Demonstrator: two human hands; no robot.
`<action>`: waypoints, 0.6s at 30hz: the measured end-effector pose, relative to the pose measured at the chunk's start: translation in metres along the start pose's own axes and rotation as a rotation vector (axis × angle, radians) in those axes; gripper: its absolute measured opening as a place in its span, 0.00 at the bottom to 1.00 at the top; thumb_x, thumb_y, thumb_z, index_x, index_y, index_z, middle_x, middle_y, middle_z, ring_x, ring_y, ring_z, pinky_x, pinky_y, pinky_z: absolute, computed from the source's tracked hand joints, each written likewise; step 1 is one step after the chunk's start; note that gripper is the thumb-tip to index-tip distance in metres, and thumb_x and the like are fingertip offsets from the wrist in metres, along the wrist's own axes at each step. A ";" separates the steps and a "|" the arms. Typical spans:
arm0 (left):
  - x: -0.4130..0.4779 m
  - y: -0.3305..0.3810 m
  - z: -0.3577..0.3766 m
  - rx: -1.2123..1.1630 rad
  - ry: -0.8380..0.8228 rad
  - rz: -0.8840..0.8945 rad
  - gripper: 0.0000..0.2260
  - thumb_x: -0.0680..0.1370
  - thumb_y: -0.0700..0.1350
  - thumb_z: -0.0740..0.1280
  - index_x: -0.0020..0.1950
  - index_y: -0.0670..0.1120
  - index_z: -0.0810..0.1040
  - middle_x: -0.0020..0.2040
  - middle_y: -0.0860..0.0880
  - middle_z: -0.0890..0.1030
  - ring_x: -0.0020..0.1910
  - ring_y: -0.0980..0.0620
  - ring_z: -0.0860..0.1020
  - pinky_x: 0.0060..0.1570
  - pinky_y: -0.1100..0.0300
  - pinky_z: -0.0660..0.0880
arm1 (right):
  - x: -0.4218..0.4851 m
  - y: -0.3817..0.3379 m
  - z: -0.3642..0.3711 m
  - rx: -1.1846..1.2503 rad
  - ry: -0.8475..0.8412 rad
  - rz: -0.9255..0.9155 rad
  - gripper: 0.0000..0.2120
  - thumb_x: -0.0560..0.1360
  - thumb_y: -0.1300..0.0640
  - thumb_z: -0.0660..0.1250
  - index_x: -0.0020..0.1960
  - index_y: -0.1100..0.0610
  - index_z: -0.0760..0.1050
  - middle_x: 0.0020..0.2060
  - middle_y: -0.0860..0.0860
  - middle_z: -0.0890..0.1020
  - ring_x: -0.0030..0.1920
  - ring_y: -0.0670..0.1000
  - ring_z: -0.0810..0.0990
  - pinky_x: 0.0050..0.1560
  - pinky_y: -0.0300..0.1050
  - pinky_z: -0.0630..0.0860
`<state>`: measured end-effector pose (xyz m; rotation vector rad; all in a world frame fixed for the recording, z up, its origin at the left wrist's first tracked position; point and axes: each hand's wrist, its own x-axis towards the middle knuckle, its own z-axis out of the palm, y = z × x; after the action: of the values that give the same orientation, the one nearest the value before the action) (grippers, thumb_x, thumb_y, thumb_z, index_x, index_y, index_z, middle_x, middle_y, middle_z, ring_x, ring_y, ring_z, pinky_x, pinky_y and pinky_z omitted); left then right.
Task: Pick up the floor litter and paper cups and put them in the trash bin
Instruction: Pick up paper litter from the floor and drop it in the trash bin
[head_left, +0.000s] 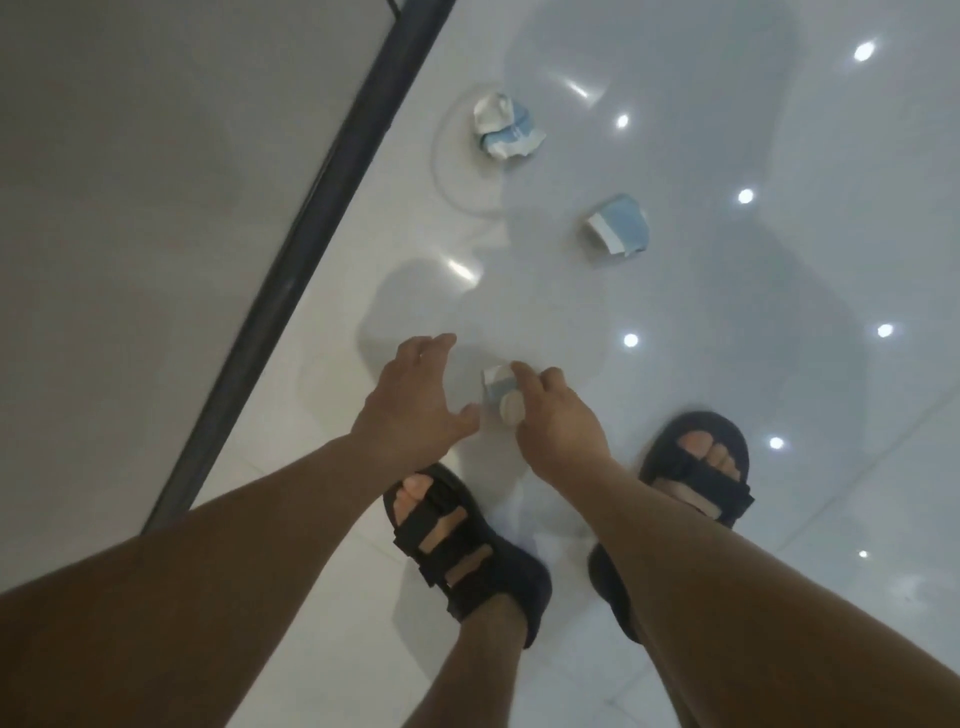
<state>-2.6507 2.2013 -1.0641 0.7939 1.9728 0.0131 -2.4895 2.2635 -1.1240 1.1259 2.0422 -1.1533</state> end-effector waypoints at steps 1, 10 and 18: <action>0.000 0.000 -0.001 -0.023 -0.012 0.000 0.38 0.72 0.55 0.71 0.76 0.53 0.54 0.73 0.51 0.59 0.69 0.49 0.65 0.64 0.48 0.70 | -0.002 0.001 -0.003 0.045 0.001 0.002 0.31 0.77 0.61 0.62 0.76 0.50 0.54 0.62 0.54 0.68 0.54 0.57 0.76 0.53 0.52 0.78; -0.005 0.059 -0.035 -0.251 -0.119 0.134 0.41 0.70 0.49 0.76 0.76 0.55 0.56 0.69 0.53 0.63 0.62 0.58 0.65 0.59 0.63 0.65 | -0.037 -0.001 -0.102 0.191 0.096 -0.364 0.25 0.77 0.58 0.66 0.72 0.49 0.65 0.57 0.49 0.75 0.46 0.48 0.75 0.51 0.44 0.75; 0.003 0.090 -0.054 -0.186 -0.025 0.155 0.18 0.71 0.48 0.74 0.57 0.52 0.72 0.50 0.51 0.78 0.49 0.50 0.77 0.46 0.59 0.74 | -0.021 0.021 -0.153 0.028 0.122 -0.391 0.35 0.72 0.49 0.72 0.74 0.45 0.60 0.64 0.46 0.72 0.57 0.44 0.73 0.57 0.42 0.74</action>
<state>-2.6472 2.2905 -1.0083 0.8181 1.8513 0.2728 -2.4677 2.3940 -1.0422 0.8475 2.4212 -1.3262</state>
